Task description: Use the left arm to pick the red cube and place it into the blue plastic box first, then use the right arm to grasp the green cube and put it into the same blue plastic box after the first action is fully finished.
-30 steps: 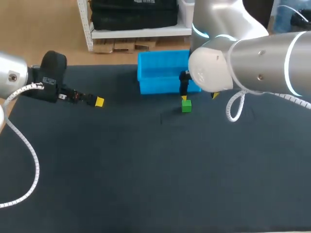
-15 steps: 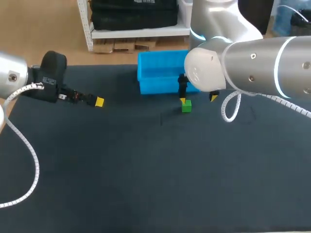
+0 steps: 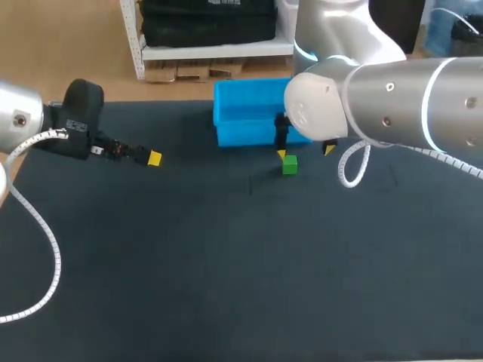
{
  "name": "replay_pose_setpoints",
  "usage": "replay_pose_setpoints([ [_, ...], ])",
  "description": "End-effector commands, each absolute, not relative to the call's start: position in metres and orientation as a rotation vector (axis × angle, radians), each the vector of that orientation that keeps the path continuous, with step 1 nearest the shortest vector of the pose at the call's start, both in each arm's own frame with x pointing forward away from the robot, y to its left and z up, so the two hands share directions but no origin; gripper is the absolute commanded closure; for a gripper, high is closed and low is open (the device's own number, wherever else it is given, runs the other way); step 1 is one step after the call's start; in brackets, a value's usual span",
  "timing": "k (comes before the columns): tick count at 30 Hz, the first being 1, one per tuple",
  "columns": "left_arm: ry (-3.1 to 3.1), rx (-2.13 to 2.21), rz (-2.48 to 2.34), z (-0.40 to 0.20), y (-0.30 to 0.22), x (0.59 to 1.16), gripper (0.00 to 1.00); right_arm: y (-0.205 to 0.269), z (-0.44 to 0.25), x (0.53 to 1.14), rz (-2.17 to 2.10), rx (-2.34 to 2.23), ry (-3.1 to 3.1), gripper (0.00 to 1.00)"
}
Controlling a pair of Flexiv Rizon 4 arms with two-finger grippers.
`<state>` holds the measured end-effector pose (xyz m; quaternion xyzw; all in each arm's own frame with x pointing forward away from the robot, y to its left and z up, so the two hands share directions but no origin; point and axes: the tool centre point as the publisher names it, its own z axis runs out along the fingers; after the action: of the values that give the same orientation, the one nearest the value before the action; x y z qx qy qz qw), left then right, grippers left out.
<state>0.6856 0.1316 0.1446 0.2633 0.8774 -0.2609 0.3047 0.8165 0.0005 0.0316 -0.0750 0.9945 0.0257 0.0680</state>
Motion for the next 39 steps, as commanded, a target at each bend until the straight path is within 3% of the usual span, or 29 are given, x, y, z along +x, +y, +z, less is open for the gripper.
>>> replay_pose_setpoints([
  [1, 2.315, 0.698, -0.696, 0.143, 0.133, 0.685, 0.00, 0.012, 0.030, 0.824, 0.073, -0.250, 3.004, 0.00],
  [39, 2.315, 0.698, -0.696, 0.143, 0.133, 0.685, 0.00, 0.030, 0.022, 0.810, 0.079, -0.292, 2.998, 0.00],
])
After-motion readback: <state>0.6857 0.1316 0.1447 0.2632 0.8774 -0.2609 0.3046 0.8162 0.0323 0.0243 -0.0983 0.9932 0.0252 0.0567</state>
